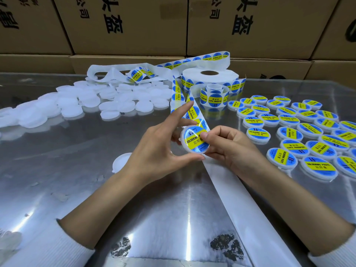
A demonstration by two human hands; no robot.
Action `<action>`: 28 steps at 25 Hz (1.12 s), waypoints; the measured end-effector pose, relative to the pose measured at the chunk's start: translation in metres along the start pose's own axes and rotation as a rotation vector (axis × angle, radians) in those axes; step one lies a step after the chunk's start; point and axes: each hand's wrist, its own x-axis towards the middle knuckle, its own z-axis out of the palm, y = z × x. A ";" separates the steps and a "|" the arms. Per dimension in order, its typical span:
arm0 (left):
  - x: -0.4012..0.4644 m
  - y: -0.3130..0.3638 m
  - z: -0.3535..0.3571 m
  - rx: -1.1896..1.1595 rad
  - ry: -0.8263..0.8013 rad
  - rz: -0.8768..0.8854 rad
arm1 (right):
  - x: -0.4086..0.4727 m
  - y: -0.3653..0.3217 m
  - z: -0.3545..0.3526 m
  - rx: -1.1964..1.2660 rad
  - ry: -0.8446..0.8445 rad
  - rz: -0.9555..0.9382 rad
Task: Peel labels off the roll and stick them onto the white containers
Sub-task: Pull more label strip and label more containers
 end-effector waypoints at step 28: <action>-0.002 0.010 0.006 0.123 0.019 0.140 | -0.010 -0.009 0.012 -0.439 -0.148 -0.050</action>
